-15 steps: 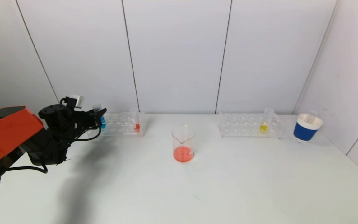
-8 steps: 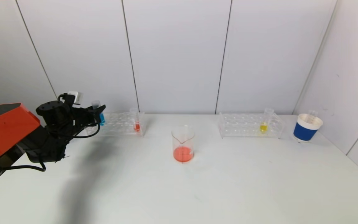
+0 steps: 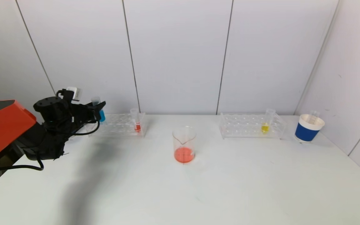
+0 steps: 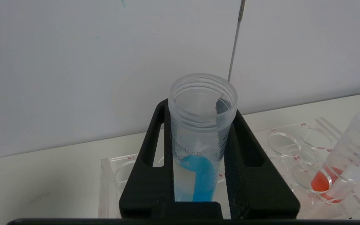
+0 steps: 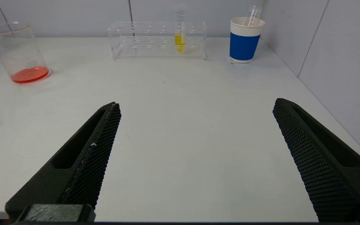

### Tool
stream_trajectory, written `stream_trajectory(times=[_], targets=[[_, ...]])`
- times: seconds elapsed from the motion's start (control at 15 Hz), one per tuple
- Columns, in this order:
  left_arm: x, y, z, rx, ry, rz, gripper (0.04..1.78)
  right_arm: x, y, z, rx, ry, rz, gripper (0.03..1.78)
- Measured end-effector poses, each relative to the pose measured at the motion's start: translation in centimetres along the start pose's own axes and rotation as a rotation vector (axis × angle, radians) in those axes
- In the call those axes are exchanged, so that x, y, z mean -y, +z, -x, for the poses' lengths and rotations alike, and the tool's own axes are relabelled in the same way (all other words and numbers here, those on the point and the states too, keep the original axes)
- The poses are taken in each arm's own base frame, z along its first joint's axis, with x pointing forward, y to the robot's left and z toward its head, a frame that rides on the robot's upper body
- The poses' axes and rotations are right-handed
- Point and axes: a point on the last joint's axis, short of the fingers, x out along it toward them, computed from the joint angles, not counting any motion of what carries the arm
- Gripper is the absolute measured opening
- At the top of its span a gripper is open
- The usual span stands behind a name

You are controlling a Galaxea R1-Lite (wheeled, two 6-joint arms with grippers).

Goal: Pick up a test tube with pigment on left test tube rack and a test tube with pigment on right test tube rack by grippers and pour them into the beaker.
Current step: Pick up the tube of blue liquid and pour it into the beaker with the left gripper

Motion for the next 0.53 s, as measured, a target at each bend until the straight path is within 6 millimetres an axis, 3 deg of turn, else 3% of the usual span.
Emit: stream_trajectory(times=[0.53], targets=[[-0.1,1.9,-0.2,0.019,-0.002,-0.009,0.47,0.0,0.0,0.0,0.000,0.000,0.000,1.77]])
